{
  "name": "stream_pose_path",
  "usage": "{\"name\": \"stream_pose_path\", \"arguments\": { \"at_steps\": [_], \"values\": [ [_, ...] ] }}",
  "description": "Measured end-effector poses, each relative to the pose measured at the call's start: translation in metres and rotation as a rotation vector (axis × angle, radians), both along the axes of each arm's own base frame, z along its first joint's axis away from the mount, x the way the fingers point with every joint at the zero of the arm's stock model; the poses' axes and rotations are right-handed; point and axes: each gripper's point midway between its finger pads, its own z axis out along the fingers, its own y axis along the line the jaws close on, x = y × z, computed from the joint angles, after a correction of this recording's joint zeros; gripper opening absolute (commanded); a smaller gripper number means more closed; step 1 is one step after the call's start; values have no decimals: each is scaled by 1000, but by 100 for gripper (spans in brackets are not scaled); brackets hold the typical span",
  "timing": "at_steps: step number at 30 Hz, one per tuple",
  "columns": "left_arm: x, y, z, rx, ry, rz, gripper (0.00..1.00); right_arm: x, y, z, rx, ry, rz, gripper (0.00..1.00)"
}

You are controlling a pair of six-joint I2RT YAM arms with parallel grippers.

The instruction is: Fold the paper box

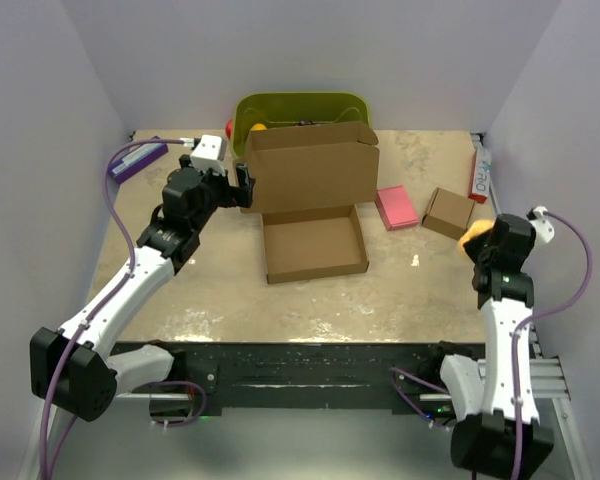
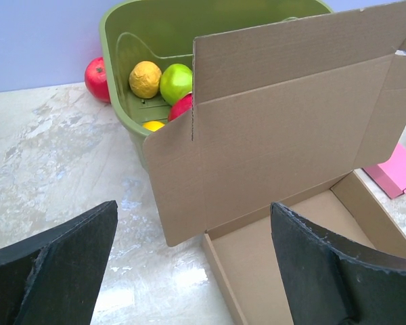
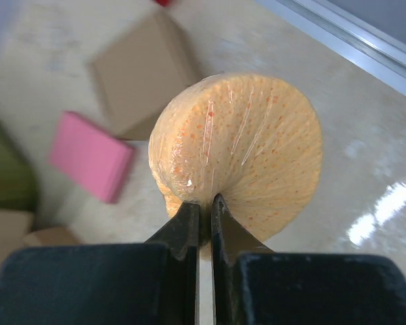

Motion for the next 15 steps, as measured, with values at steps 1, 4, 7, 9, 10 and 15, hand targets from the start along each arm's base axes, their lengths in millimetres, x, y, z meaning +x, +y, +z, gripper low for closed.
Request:
{"name": "stream_pose_path", "arguments": {
  "at_steps": [1, 4, 7, 9, 10, 15],
  "values": [
    [0, 0, 0, 0, 0, -1, 99, 4, 6, 21, -10, -72, 33, 0],
    [0, -1, -1, 0, 2, -6, 99, 17, 52, 84, -39, -260, 213, 0],
    [0, -2, -2, -1, 5, -12, 99, 29, 113, 139, -42, -394, 437, 0],
    [0, -4, -2, -2, 6, -19, 99, 37, 160, 154, -44, -418, 575, 0],
    [0, -4, -2, -2, 7, -20, 99, 40, 183, 154, -43, -409, 638, 0],
    [2, -4, -9, 9, 23, -15, 99, 57, 302, 100, -129, -224, 889, 0]
  ]
}}
